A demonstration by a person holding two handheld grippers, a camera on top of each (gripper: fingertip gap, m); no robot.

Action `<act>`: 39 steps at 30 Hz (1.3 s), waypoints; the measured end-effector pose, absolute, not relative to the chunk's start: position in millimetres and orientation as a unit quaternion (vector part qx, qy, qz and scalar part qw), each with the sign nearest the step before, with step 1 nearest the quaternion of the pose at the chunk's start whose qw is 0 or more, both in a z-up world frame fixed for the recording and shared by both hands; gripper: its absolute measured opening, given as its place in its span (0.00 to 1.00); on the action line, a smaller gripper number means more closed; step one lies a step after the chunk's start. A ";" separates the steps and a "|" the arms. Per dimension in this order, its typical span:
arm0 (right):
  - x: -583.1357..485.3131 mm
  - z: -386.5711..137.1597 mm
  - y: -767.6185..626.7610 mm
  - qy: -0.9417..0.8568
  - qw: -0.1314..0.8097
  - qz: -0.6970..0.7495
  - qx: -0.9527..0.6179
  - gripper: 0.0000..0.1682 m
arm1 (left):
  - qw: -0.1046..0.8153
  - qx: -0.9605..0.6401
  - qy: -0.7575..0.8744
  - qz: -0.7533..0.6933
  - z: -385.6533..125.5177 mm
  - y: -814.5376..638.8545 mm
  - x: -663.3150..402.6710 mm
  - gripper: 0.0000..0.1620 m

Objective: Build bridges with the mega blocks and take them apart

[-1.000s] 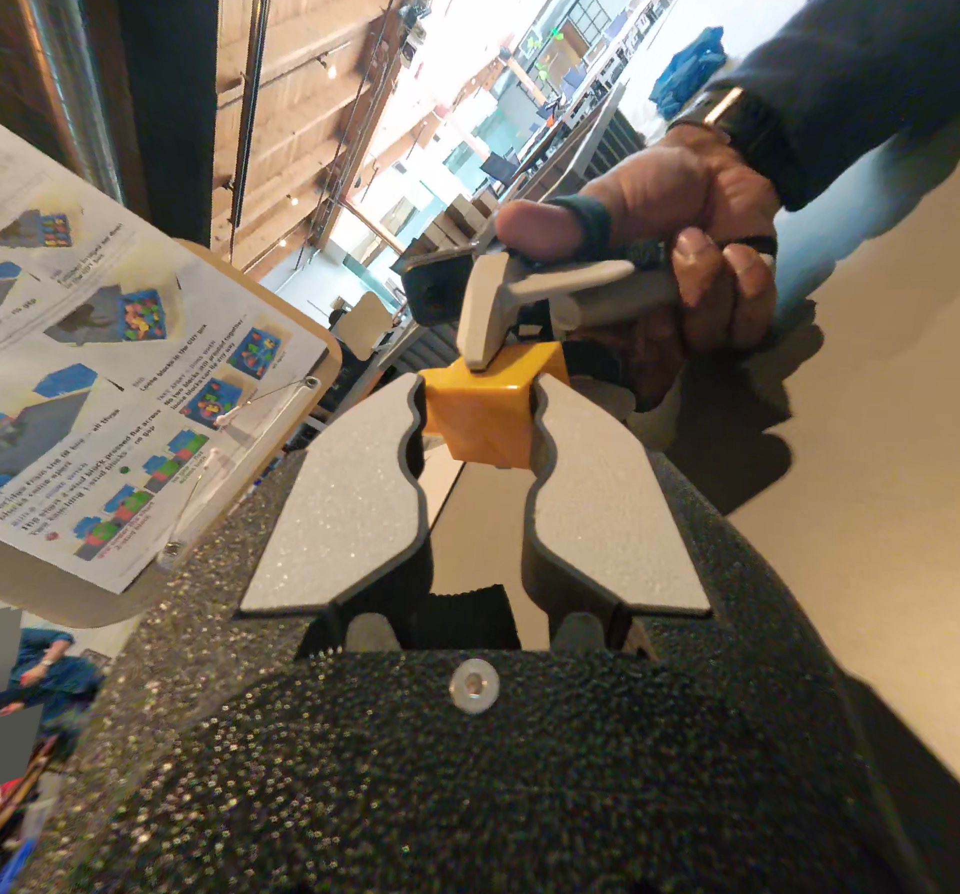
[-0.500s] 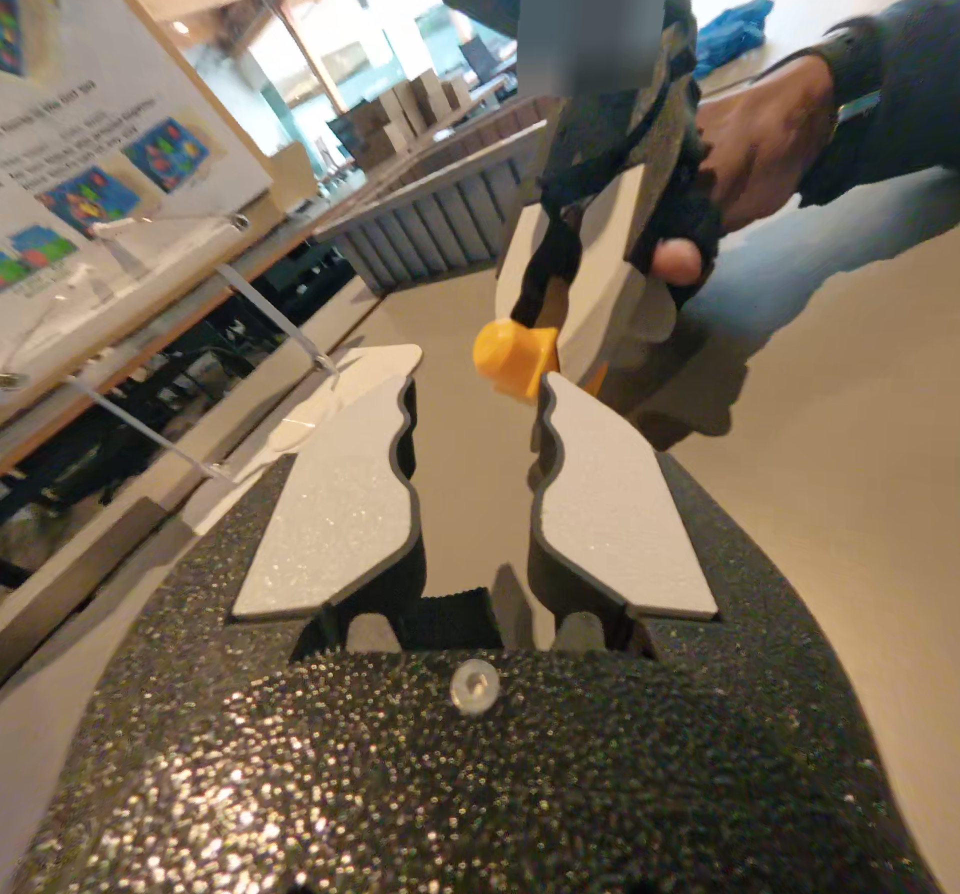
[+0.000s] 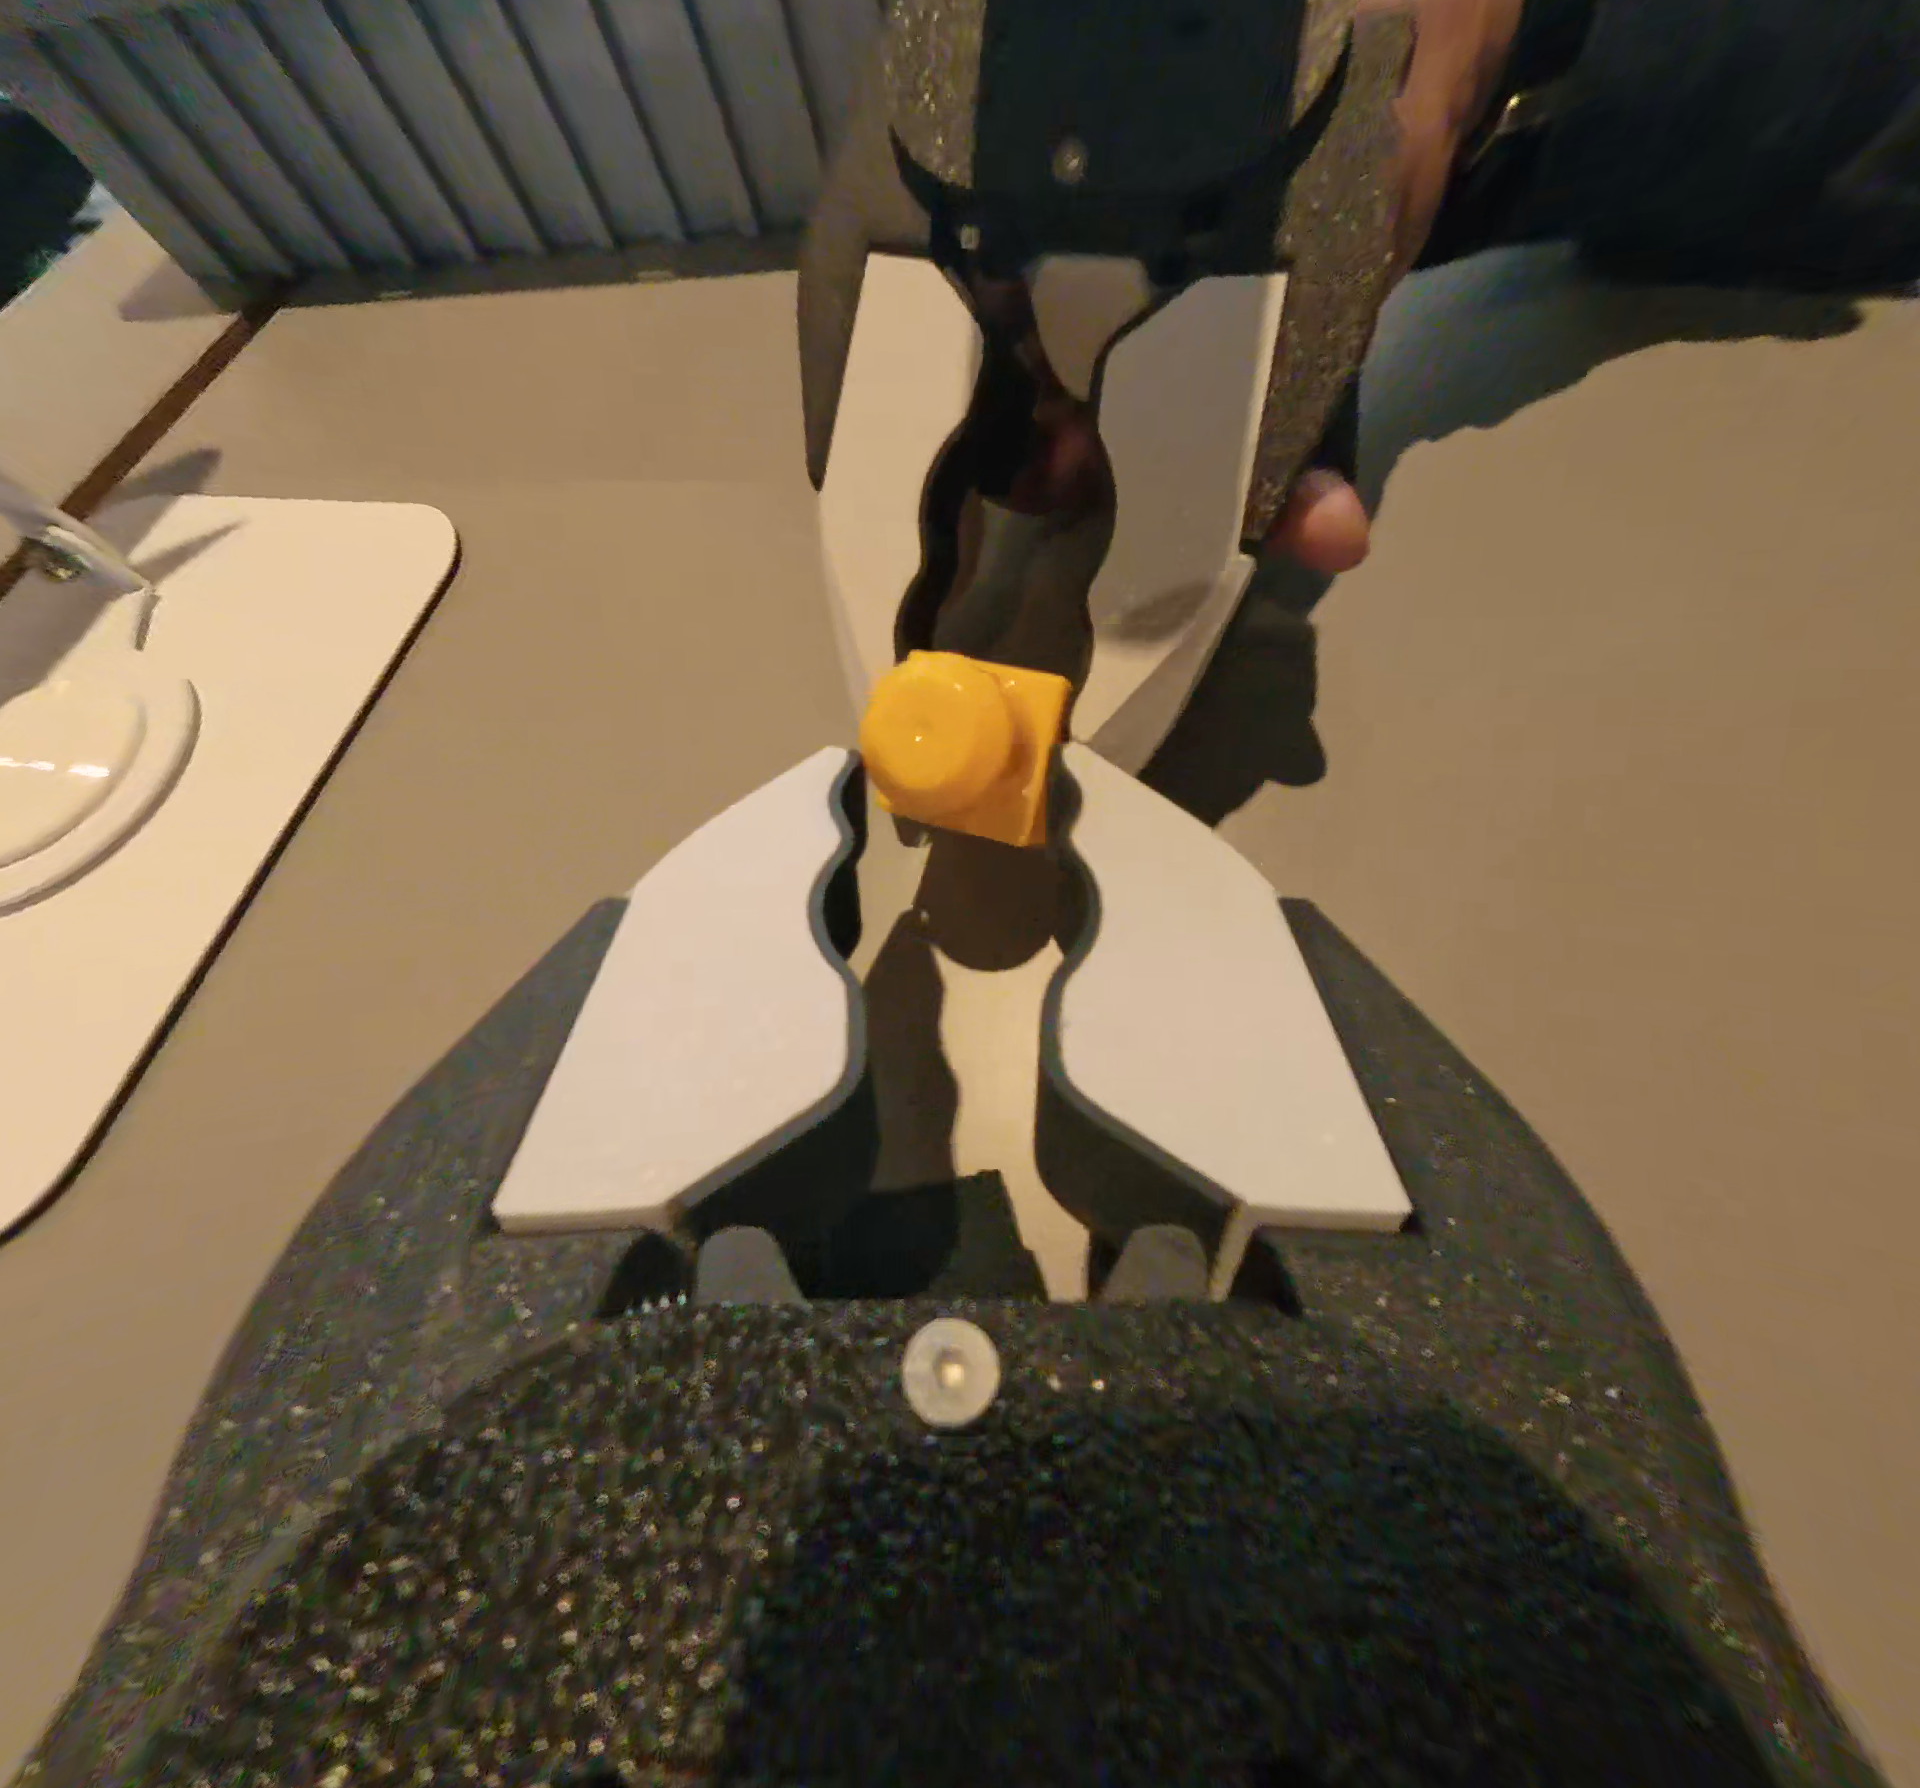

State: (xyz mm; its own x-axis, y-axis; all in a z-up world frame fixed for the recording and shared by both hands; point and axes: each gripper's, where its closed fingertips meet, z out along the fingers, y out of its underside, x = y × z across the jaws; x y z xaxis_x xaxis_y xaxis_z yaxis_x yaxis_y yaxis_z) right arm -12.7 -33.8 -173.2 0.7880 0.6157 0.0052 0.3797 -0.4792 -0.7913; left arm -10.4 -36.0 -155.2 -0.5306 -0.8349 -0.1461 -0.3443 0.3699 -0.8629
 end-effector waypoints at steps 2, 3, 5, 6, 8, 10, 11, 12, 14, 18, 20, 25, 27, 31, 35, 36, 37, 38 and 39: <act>-8.8 -180.4 -39.2 -0.311 0.397 0.127 -0.854 0.22 | 0.285 -0.377 0.778 -0.414 -154.2 -41.8 -8.7 0.15; -5.6 -186.6 -42.1 -0.319 0.379 0.115 -0.861 0.22 | 0.270 -0.376 0.786 -0.409 -155.9 -44.9 -8.9 0.11; 0.9 -191.8 -44.5 -0.329 0.366 0.091 -0.866 0.22 | 0.258 -0.380 0.797 -0.392 -157.8 -46.9 -7.0 0.04; 3.1 -192.5 -45.6 -0.333 0.364 0.086 -0.865 0.22 | 0.260 -0.381 0.800 -0.384 -157.6 -47.4 -5.4 0.00; 5.8 -192.1 -48.1 -0.337 0.364 0.089 -0.864 0.22 | 0.270 -0.387 0.806 -0.358 -160.2 -45.2 -2.1 0.03; 8.1 -192.2 -50.5 -0.339 0.363 0.093 -0.863 0.23 | 0.271 -0.388 0.812 -0.343 -164.6 -45.6 -1.7 0.08; 8.8 -192.2 -51.4 -0.341 0.363 0.093 -0.862 0.23 | 0.272 -0.388 0.812 -0.342 -165.6 -46.7 -1.7 0.11; 9.1 -192.1 -52.4 -0.343 0.363 0.094 -0.861 0.24 | 0.274 -0.389 0.810 -0.343 -165.5 -47.2 -1.6 0.13; 8.2 -192.1 -54.1 -0.349 0.363 0.097 -0.859 0.29 | 0.280 -0.395 0.805 -0.343 -162.4 -45.5 -2.8 0.19; 6.5 -188.1 -54.8 -0.350 0.375 0.106 -0.852 0.40 | 0.292 -0.412 0.795 -0.336 -138.1 -29.8 -18.5 0.27; 6.2 -181.2 -55.6 -0.343 0.394 0.122 -0.844 0.42 | 0.304 -0.434 0.780 -0.332 -112.1 -12.6 -31.7 0.27; 14.5 -164.1 -59.6 -0.304 0.437 0.174 -0.829 0.42 | 0.367 -0.493 0.737 -0.281 -33.9 64.5 -84.1 0.28; 18.6 -158.8 -61.4 -0.289 0.450 0.191 -0.823 0.41 | 0.399 -0.526 0.717 -0.224 -10.9 114.6 -109.9 0.28; 22.5 -150.2 -63.1 -0.273 0.470 0.220 -0.810 0.39 | 0.407 -0.596 0.678 -0.137 9.8 219.0 -159.4 0.29; 22.1 -147.0 -64.4 -0.278 0.480 0.230 -0.799 0.36 | 0.394 -0.618 0.670 -0.117 0.7 312.4 -180.8 0.38; 21.4 -145.7 -65.2 -0.282 0.485 0.231 -0.795 0.35 | 0.391 -0.619 0.673 -0.103 -4.9 337.3 -183.5 0.38; 21.5 -143.9 -65.8 -0.283 0.490 0.233 -0.791 0.34 | 0.386 -0.619 0.680 -0.074 -12.2 364.0 -187.4 0.39; 22.5 -141.6 -65.8 -0.280 0.497 0.236 -0.787 0.33 | 0.379 -0.620 0.686 -0.044 -20.2 389.6 -190.4 0.40; 24.1 -139.2 -65.6 -0.274 0.503 0.240 -0.784 0.33 | 0.366 -0.618 0.696 -0.015 -29.6 412.5 -192.5 0.39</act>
